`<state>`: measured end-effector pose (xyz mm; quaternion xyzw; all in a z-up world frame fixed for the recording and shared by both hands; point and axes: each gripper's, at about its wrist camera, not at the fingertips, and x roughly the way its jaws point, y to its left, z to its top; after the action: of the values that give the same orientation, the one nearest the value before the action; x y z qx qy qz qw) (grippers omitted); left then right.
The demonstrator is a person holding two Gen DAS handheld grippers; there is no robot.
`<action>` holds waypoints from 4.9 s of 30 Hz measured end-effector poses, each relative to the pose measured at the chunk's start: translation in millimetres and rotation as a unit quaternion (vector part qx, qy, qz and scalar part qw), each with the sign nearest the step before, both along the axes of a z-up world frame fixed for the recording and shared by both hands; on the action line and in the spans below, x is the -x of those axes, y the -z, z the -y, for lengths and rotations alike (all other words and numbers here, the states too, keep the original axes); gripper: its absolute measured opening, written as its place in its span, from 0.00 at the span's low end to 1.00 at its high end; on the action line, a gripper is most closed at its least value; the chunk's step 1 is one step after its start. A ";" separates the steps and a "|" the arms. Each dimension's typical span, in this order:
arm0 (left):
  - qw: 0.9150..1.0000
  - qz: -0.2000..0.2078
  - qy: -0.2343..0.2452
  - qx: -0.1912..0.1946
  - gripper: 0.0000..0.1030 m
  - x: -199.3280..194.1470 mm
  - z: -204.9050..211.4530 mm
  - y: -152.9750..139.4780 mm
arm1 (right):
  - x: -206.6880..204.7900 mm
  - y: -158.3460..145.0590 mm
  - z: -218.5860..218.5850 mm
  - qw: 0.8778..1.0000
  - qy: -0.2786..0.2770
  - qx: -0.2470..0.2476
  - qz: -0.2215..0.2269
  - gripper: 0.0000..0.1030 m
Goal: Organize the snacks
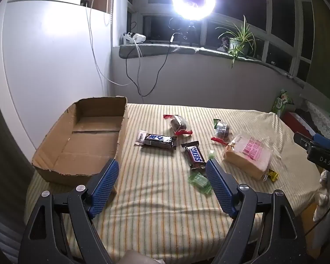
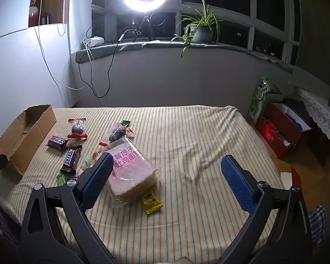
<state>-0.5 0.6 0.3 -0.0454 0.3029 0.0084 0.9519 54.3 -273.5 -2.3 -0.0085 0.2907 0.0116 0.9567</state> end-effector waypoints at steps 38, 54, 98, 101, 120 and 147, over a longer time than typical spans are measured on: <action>1.000 0.003 0.002 -0.007 0.79 -2.2 1.5 -3.1 | 2.0 -9.5 -7.2 1.000 0.000 0.002 0.020 0.98; 1.000 0.005 0.000 -0.003 0.79 2.0 -1.4 -1.8 | 1.9 -6.6 -10.4 1.000 -0.007 0.004 0.018 0.98; 0.998 -0.036 0.038 0.022 0.79 -28.3 21.4 20.6 | -25.0 18.1 -3.1 0.999 -0.039 -0.014 -0.026 0.96; 0.997 -0.047 0.047 0.038 0.79 -33.5 24.9 26.4 | -30.6 23.6 -2.6 0.998 -0.054 -0.020 -0.037 0.88; 0.972 -0.115 0.150 0.137 0.61 -74.6 80.5 56.6 | -101.7 68.5 7.0 0.959 -0.191 -0.123 -0.172 0.65; 0.955 -0.150 0.198 0.166 0.47 -103.5 117.7 68.0 | -132.6 93.6 -0.9 0.906 -0.260 -0.192 -0.275 0.52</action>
<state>103.1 -117.1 -67.8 -0.1399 0.4419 -0.2234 0.8575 186.9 -272.6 -95.9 0.1036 0.5218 0.3171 0.7852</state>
